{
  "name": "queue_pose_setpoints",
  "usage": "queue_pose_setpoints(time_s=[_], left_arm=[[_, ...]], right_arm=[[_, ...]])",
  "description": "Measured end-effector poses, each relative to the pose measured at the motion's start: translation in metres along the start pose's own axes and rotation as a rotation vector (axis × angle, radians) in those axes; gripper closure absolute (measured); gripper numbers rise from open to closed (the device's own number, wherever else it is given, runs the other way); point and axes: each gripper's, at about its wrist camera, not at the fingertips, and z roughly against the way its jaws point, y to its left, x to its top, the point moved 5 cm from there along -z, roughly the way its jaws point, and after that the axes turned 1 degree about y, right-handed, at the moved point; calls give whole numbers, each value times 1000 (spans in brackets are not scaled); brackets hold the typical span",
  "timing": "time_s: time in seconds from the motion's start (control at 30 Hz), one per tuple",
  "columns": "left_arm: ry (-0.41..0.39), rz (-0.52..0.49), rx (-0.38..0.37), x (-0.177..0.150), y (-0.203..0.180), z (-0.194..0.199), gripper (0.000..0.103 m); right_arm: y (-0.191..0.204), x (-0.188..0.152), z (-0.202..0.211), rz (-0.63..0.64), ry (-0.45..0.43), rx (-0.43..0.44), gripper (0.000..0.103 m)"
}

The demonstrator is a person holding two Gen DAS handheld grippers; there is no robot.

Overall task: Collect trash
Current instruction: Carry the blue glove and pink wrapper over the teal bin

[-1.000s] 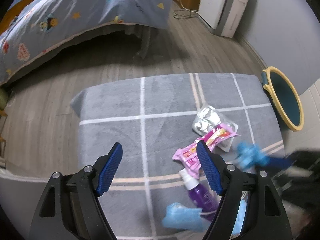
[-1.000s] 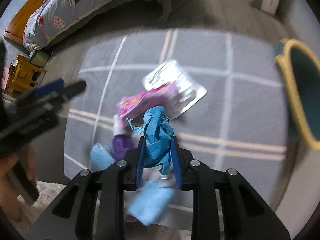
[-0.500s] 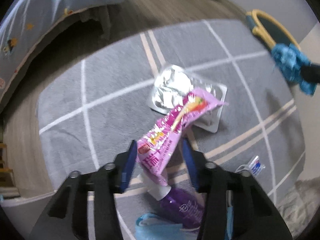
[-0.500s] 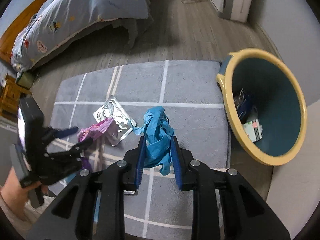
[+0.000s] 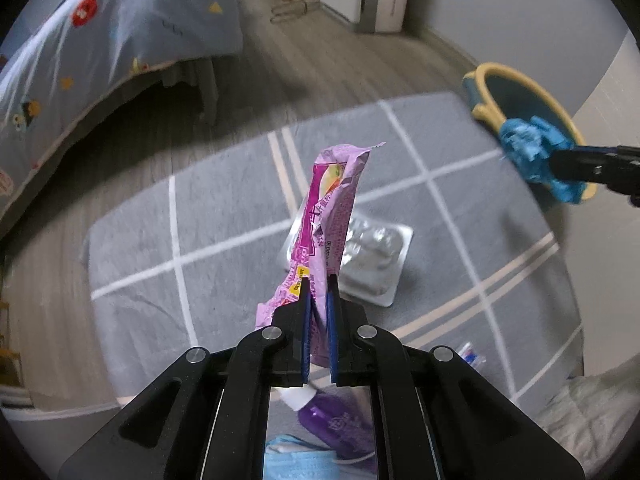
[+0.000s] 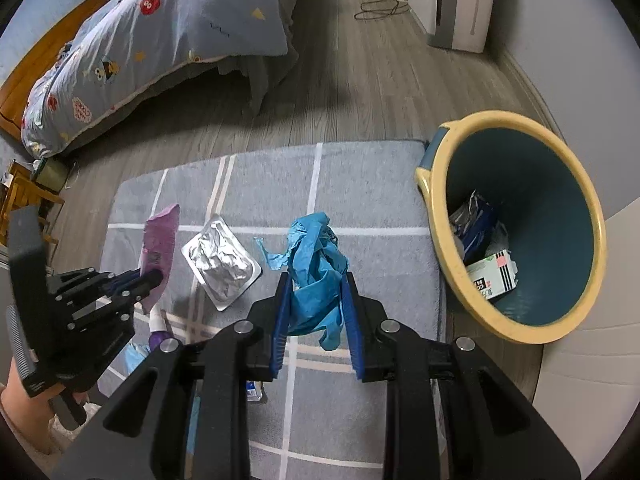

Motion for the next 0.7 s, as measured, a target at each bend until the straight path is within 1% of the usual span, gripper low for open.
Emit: queue_pose_setpoints(time_s=[0.13, 0.37, 0.53, 0.7], left_arm=[[-37, -2, -8, 6, -5, 16, 95], [-43, -1, -22, 12, -12, 20, 95], [-39, -11, -26, 16, -28, 17, 95], [-43, -37, -50, 27, -54, 17, 95]], right_arm=[[-7, 3, 9, 4, -31, -21, 78], [-34, 2, 26, -68, -67, -38, 78], [-55, 1, 42, -124, -106, -29, 78], [-82, -2, 48, -161, -121, -59, 78]])
